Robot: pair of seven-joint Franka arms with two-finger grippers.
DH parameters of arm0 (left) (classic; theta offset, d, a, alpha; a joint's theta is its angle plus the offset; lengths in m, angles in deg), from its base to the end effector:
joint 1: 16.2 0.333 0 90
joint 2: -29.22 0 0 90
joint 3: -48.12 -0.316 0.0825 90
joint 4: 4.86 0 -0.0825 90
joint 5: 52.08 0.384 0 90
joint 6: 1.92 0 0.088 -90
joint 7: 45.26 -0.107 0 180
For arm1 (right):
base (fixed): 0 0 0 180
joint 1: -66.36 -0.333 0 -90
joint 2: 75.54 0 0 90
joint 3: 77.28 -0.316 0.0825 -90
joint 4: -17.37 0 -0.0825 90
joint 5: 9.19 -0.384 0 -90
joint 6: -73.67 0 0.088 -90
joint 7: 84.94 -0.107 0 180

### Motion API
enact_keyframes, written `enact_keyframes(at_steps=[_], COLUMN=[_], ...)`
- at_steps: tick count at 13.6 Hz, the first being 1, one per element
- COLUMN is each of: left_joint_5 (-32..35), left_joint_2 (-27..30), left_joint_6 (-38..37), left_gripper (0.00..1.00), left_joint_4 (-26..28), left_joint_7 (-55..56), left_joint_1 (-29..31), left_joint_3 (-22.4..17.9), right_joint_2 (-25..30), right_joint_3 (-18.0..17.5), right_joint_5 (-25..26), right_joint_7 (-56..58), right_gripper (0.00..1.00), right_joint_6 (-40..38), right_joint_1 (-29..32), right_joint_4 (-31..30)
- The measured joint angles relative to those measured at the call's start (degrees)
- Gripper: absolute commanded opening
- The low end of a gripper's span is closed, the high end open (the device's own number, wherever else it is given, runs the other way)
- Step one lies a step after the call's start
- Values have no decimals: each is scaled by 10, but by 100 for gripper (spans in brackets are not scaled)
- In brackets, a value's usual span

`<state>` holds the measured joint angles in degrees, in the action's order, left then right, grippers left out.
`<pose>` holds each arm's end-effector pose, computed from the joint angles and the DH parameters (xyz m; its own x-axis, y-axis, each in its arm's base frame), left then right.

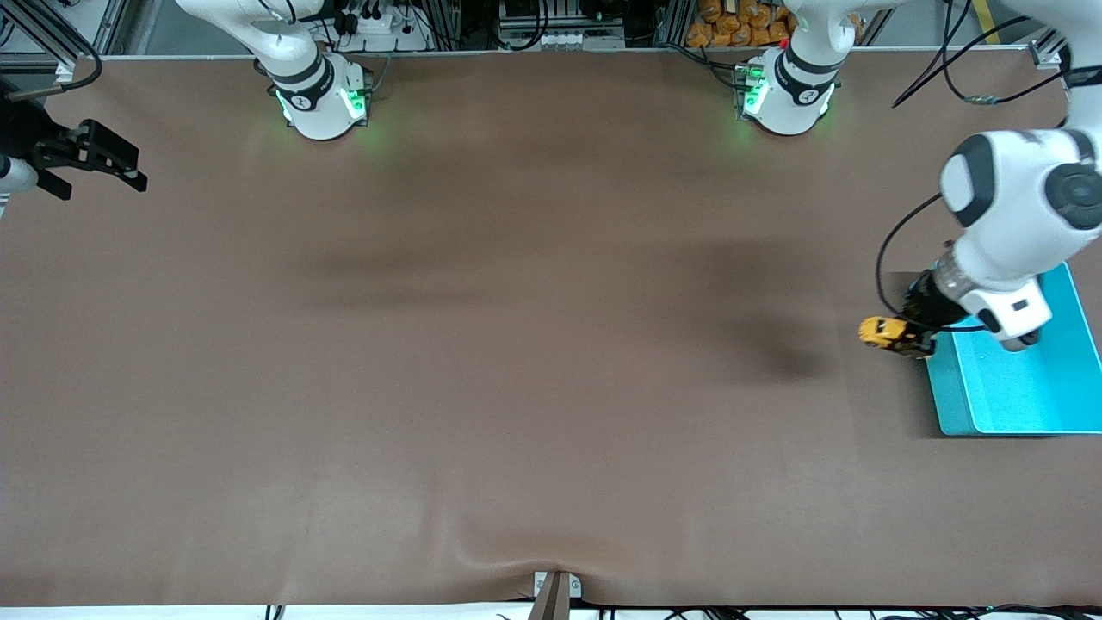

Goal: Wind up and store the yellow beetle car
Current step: 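Lift the car with the left gripper and carry it over the bin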

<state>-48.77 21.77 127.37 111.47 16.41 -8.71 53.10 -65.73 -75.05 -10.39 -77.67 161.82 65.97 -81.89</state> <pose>0.5850 0.0283 0.3929 0.4614 0.8838 0.0779 0.8820 -0.4664 0.0671 0.4960 -0.0154 0.6356 0.9952 0.0960 -0.0191 0.0954 -0.9950 -0.0302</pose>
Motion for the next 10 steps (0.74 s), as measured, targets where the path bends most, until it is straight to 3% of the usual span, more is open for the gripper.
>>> enact_keyframes(at_steps=[7,10], left_joint_5=[0,0], left_joint_2=[-11,-31], left_joint_6=[-29,-29], left_gripper=[0,0], left_joint_4=[-35,-41], left_joint_7=[-403,-554], left_joint_1=[138,168], left_joint_3=[-5,-5], right_joint_2=[0,0], right_joint_3=[-1,-1], right_joint_5=[0,0], right_joint_7=[0,0], right_gripper=[100,100], right_joint_6=[1,1], right_joint_1=[0,0], right_joint_4=[-1,-2])
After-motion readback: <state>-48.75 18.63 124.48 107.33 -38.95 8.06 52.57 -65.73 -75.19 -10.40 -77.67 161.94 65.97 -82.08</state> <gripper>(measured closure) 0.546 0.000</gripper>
